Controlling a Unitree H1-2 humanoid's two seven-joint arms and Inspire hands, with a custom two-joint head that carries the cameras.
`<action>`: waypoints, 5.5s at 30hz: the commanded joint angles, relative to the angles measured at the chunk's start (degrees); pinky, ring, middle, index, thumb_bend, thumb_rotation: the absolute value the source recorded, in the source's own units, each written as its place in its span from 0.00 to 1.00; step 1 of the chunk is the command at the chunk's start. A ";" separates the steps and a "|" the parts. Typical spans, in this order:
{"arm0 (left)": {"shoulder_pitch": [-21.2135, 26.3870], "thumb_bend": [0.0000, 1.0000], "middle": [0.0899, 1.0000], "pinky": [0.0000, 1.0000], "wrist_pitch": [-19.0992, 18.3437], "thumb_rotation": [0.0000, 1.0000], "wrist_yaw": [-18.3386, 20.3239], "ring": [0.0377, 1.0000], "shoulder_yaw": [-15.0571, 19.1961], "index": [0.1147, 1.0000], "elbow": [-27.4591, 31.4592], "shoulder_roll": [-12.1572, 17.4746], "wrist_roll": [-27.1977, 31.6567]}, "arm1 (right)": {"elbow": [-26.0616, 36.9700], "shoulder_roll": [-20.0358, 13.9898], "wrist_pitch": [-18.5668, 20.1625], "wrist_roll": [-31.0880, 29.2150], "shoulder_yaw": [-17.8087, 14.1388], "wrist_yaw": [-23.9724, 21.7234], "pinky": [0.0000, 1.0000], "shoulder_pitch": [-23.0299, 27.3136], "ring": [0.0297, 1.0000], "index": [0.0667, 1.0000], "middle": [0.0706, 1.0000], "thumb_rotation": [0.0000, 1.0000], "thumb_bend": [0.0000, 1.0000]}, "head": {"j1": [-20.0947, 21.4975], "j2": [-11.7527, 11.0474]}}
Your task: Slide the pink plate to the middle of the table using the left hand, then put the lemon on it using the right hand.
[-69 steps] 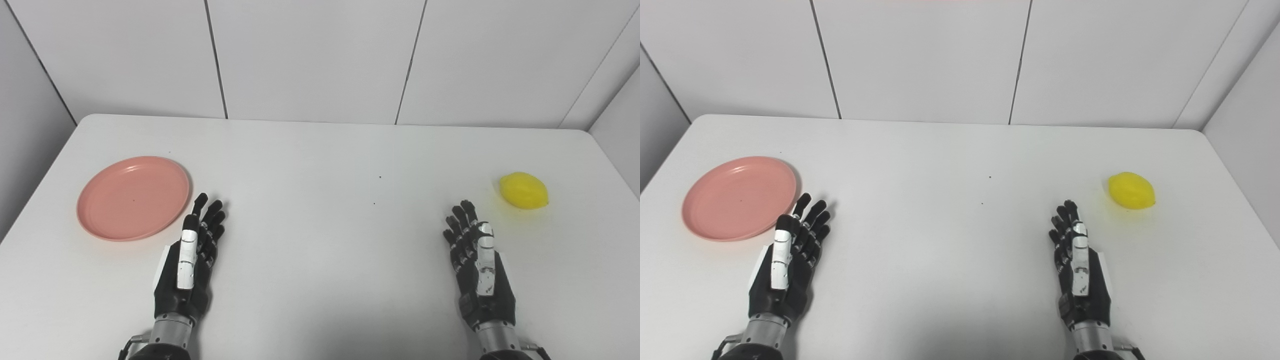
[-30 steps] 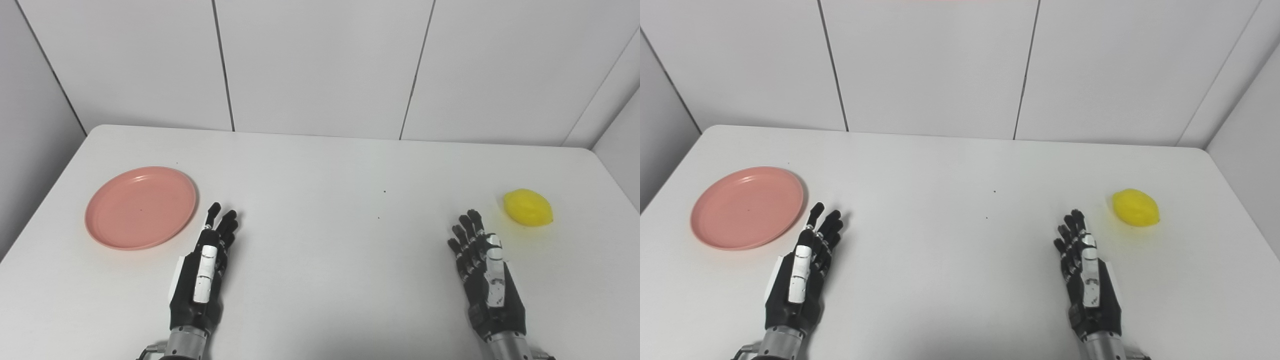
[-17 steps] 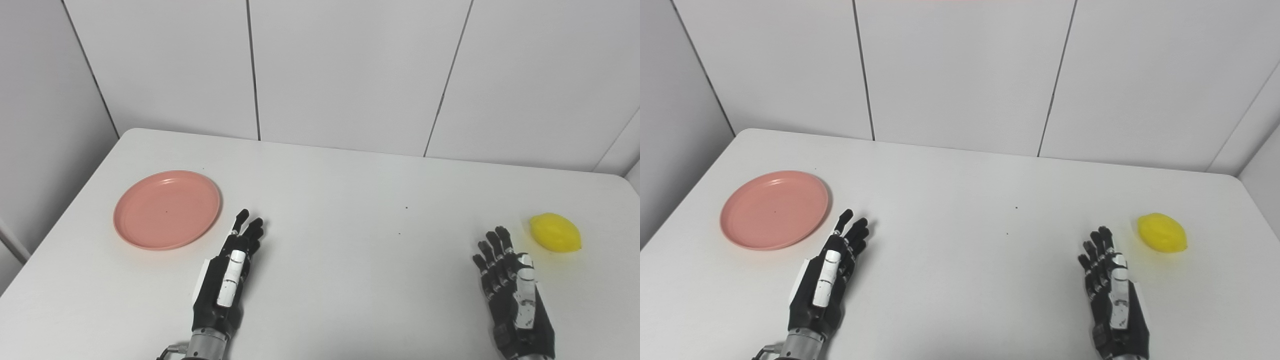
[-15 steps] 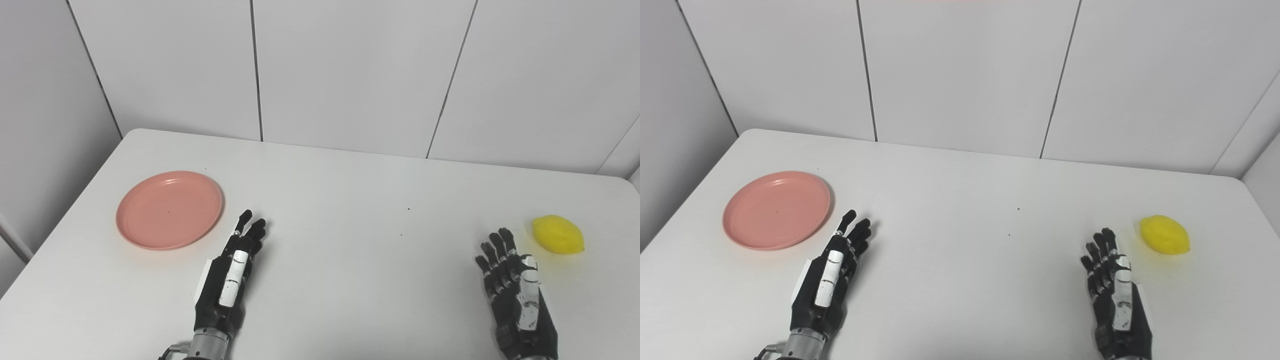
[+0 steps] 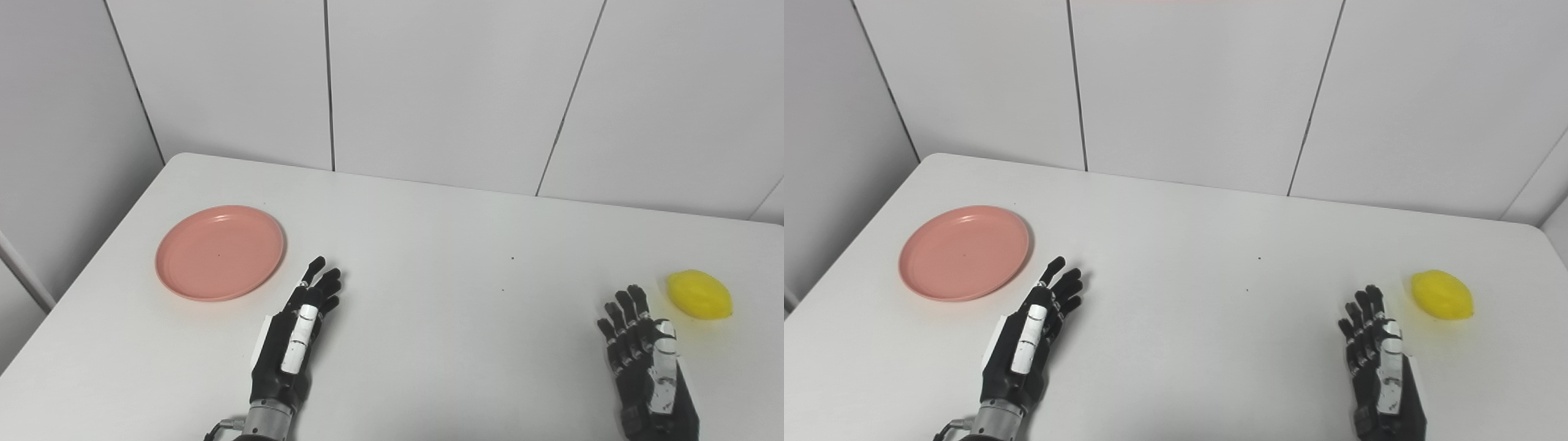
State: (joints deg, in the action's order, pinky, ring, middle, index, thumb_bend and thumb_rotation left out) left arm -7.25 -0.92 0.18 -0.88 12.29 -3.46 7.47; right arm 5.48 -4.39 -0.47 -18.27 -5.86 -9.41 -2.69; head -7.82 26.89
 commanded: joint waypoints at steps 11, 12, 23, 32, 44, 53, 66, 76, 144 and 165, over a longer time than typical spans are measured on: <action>7.08 0.84 0.89 0.91 -13.49 0.88 0.89 0.91 3.90 0.90 13.98 3.66 7.12 | -0.56 0.41 -1.75 -0.03 0.32 -0.75 1.00 -1.96 1.00 1.00 1.00 1.00 0.70 | 0.63 0.11; 8.29 0.83 0.89 0.91 -15.07 0.88 0.88 0.91 4.23 0.90 15.01 4.25 7.65 | -0.44 0.45 -1.77 0.13 0.43 -0.74 1.00 -1.99 1.00 1.00 1.00 1.00 0.70 | 0.76 0.13; 18.52 0.84 0.87 0.90 -23.34 0.94 0.59 0.89 9.49 0.87 18.12 10.56 12.72 | -0.18 0.15 -1.51 0.21 0.93 -1.26 1.00 -2.25 1.00 1.00 0.99 1.00 0.71 | 1.31 -0.09; 24.66 0.94 0.79 0.81 -16.57 0.95 4.53 0.82 17.32 0.80 4.82 20.83 14.63 | -0.69 -0.20 -1.73 0.07 0.80 -1.94 1.00 -2.21 1.00 1.00 0.99 1.00 0.70 | 0.99 -0.16; 29.71 0.95 0.73 0.74 -12.97 0.96 5.72 0.76 20.50 0.76 -3.59 25.84 13.56 | -0.31 -0.06 -1.12 0.12 0.74 -1.73 1.00 -2.32 1.00 1.00 0.99 1.00 0.68 | 1.04 0.02; 32.64 0.96 0.71 0.69 -10.33 0.94 5.24 0.72 22.81 0.72 -12.59 28.24 13.21 | -0.22 -0.27 -0.89 -0.08 0.68 -1.86 1.00 -2.44 1.00 1.00 0.99 1.00 0.68 | 0.98 0.14; 35.16 0.98 0.66 0.65 -3.36 0.93 3.15 0.66 23.35 0.66 -25.36 30.07 7.86 | 0.76 -0.56 -0.22 -0.08 0.61 -1.59 1.00 -2.80 1.00 1.00 0.98 1.00 0.69 | 1.34 0.78; 37.78 1.00 0.61 0.66 7.63 0.88 2.23 0.64 24.17 0.66 -45.30 29.83 7.61 | 1.08 -1.08 0.19 -0.53 0.66 -1.82 1.00 -3.08 1.00 1.00 0.97 1.00 0.70 | 1.55 1.37; 21.74 0.78 0.63 0.62 -14.23 0.96 -3.26 0.65 12.73 0.66 -13.50 8.08 2.61 | 3.05 0.32 0.64 0.57 2.90 -0.88 1.00 -2.81 1.00 1.00 0.94 1.00 0.75 | 3.72 3.35; 19.63 0.80 0.65 0.65 -17.29 0.98 -3.49 0.67 9.18 0.67 -11.12 3.62 2.69 | 4.18 1.11 1.21 1.91 4.24 0.28 1.00 -2.72 1.00 0.99 0.94 1.00 0.74 | 5.76 4.59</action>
State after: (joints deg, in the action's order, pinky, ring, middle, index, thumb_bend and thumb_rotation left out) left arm 12.58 -16.44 -3.04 8.78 0.80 0.86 9.71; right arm 8.87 -3.92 -0.04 -16.38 -1.97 -9.21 -5.23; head -2.02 31.46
